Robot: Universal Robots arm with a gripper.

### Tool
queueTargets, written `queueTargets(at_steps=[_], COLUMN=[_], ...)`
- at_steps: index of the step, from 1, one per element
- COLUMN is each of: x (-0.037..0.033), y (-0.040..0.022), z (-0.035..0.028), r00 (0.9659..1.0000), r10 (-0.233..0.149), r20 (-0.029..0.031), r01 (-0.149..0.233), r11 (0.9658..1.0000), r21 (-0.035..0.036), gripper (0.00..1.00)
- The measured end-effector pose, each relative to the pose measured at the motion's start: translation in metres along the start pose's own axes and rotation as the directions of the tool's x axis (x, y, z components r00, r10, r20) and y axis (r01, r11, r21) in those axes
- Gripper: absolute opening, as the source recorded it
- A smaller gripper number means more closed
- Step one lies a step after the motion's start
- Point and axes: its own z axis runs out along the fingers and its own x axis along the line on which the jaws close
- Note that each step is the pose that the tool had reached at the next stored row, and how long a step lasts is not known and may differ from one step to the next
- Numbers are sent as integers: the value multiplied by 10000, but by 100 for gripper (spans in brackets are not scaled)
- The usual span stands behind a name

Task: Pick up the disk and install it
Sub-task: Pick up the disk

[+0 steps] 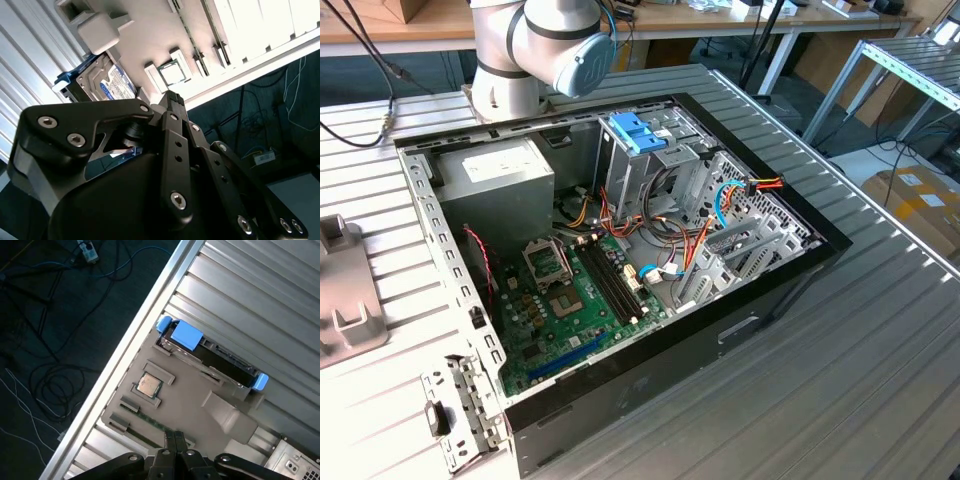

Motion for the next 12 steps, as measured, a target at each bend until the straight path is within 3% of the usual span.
queueTargets(at_steps=[7, 12], x=[0, 0], y=[0, 0], z=[0, 0], r00=[9985, 9949], r10=[-544, -1004], r20=[20, 38], r01=[544, 1004], r11=[9985, 9949], r21=[7, 14], gripper=[11, 11])
